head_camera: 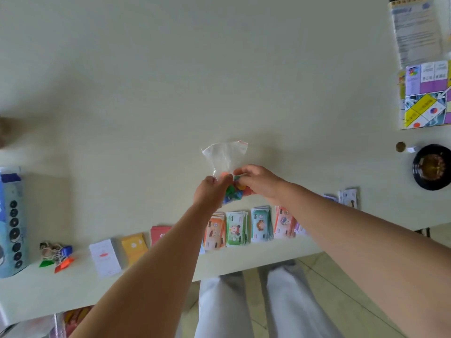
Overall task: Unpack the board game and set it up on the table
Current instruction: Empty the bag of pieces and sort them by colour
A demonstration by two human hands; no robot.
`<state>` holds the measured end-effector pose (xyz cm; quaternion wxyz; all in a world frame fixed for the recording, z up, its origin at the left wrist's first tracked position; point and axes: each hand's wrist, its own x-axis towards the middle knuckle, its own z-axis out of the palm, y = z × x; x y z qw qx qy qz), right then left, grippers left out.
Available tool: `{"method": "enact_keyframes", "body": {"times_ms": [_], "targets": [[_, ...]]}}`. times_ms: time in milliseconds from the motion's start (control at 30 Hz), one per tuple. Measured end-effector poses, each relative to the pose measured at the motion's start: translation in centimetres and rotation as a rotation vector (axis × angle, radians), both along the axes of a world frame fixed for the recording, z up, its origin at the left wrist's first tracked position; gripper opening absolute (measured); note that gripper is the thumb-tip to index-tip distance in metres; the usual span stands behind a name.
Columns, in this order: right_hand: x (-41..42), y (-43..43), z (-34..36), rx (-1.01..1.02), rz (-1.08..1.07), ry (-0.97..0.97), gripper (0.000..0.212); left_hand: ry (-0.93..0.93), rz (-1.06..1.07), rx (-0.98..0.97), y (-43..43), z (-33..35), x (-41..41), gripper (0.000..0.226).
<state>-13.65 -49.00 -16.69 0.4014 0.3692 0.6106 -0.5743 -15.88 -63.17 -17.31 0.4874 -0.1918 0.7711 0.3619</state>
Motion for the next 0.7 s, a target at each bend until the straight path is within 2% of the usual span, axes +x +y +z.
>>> {"method": "enact_keyframes", "body": {"times_ms": [67,233,400,700], "targets": [[-0.2,0.5,-0.2,0.013,-0.013,-0.002,0.030,-0.018,0.024,0.028,0.0,-0.4,-0.2,0.049],[-0.6,1.5,0.2,0.029,-0.012,-0.014,0.027,-0.091,0.057,0.140,0.0,0.8,-1.1,0.050],[-1.1,2.4,1.8,0.022,-0.068,-0.012,0.030,-0.123,0.143,0.177,0.3,2.5,-1.6,0.052],[-1.3,4.4,5.0,-0.021,-0.147,0.002,0.029,-0.172,0.268,0.156,1.6,5.1,-1.5,0.036]]}}
